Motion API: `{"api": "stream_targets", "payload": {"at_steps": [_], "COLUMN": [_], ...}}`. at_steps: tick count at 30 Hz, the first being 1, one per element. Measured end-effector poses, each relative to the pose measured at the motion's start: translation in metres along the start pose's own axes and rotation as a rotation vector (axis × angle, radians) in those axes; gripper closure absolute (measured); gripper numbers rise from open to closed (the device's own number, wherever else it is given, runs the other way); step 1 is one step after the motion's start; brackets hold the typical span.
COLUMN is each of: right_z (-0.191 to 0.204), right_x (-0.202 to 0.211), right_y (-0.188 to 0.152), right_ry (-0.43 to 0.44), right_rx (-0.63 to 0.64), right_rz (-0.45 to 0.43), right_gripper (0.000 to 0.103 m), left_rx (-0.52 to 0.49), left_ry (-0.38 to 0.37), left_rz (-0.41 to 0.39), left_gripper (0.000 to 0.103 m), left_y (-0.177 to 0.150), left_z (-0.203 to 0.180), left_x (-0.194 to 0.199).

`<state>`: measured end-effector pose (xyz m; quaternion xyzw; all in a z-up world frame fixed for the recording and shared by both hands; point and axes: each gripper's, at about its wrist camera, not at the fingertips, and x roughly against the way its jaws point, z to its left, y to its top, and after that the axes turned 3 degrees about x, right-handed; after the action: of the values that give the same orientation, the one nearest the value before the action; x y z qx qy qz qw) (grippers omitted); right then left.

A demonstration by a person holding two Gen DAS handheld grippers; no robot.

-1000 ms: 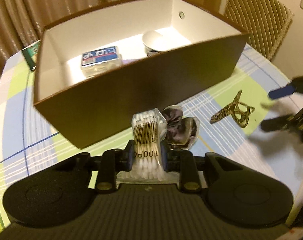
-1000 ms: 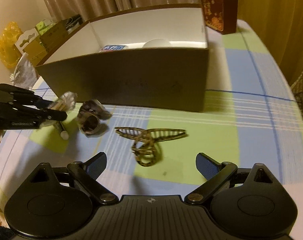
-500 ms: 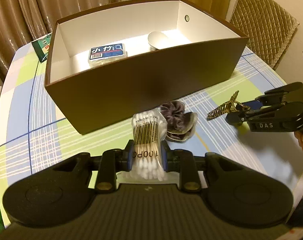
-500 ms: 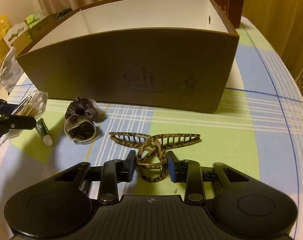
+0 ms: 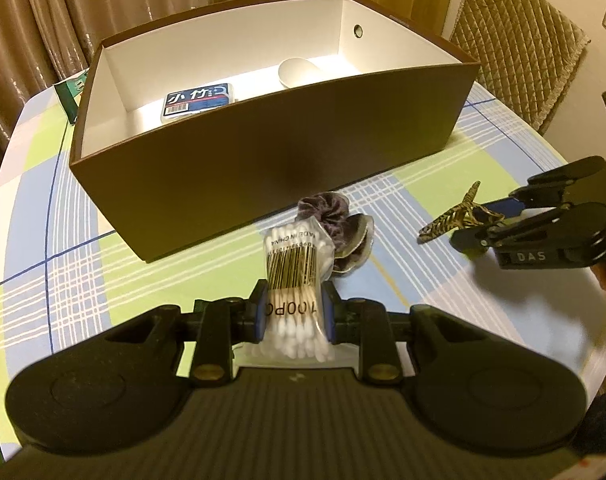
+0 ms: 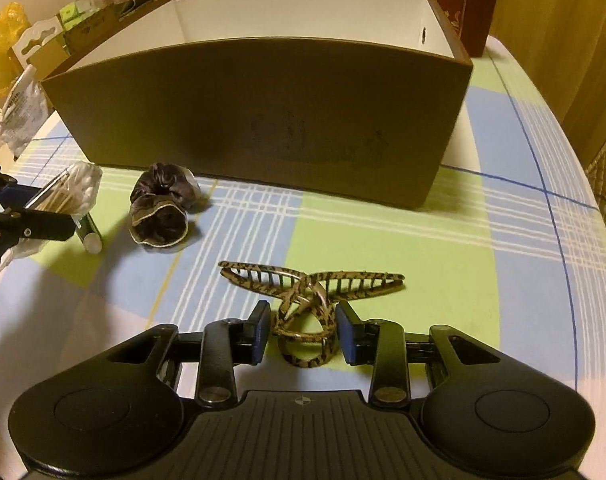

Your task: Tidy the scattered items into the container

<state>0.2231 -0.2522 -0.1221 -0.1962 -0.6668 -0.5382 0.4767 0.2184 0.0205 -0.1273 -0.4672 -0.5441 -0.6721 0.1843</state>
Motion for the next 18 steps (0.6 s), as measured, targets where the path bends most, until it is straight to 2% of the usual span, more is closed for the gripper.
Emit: {"api": "stream_targets", "payload": {"at_steps": [3,4,18], "right_z": [0.001,0.001,-0.005], "right_x": [-0.001,-0.001,0.032], "right_y": [0.001,0.0,-0.01], "right_ry": [-0.005,-0.006,0.062], "right_rx": [-0.009,-0.007,0.006], "right_rz": [-0.014,-0.019,-0.064], "right_gripper": [0.07,0.075,0.076], "left_rx": [0.001,0.002,0.005], "left_ry": [0.0,0.0,0.0], "left_rz": [-0.002,-0.003,-0.015], "left_gripper": [0.081,0.081,0.081], "left_y": [-0.001,-0.002,-0.005], "left_z": [-0.002,-0.002,-0.003], "left_x": [0.002,0.002,0.012]}}
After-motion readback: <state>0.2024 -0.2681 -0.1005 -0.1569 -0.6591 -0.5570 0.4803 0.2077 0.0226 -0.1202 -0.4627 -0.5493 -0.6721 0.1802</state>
